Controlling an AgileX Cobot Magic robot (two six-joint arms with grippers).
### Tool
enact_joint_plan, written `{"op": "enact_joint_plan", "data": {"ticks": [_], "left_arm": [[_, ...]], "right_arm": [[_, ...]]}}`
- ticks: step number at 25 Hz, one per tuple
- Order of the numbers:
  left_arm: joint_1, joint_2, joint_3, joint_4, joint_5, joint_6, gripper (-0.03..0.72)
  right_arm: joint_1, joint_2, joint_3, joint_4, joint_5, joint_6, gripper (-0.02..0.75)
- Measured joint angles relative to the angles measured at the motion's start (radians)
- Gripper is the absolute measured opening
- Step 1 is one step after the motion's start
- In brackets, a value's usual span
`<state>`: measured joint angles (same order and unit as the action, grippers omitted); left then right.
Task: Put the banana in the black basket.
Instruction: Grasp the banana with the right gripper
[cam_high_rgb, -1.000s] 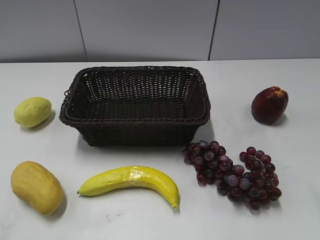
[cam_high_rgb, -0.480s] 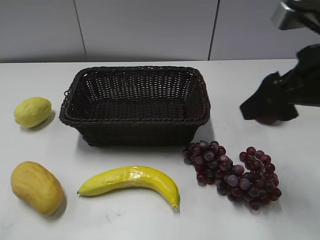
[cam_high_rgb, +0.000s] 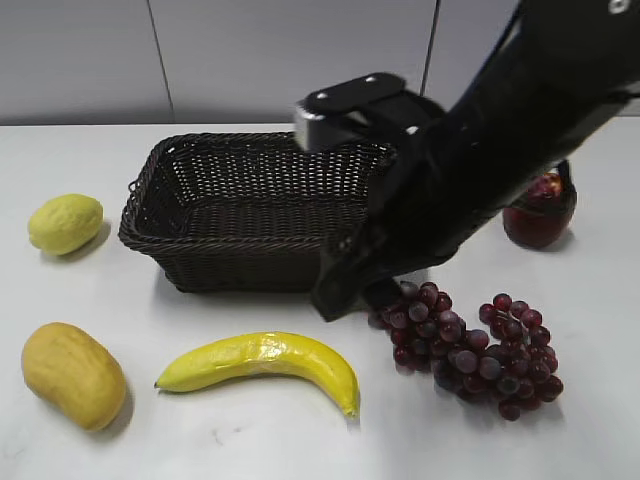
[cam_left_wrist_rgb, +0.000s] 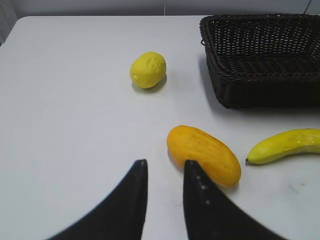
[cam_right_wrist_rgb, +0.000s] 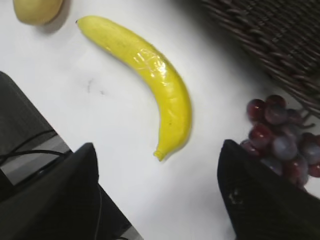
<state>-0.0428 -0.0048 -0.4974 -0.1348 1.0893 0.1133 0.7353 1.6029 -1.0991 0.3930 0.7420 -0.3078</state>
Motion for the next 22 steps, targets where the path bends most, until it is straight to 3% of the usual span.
{"op": "enact_joint_plan", "data": {"ticks": [10,22], "left_arm": [[0.000,0.000,0.000,0.000,0.000,0.000,0.242],[0.000,0.000,0.000,0.000,0.000,0.000,0.242]], "right_arm": [[0.164,0.243,-0.209,-0.208,0.081,0.030,0.592],[0.190,0.430,-0.294,-0.299,0.047,-0.009,0.636]]}}
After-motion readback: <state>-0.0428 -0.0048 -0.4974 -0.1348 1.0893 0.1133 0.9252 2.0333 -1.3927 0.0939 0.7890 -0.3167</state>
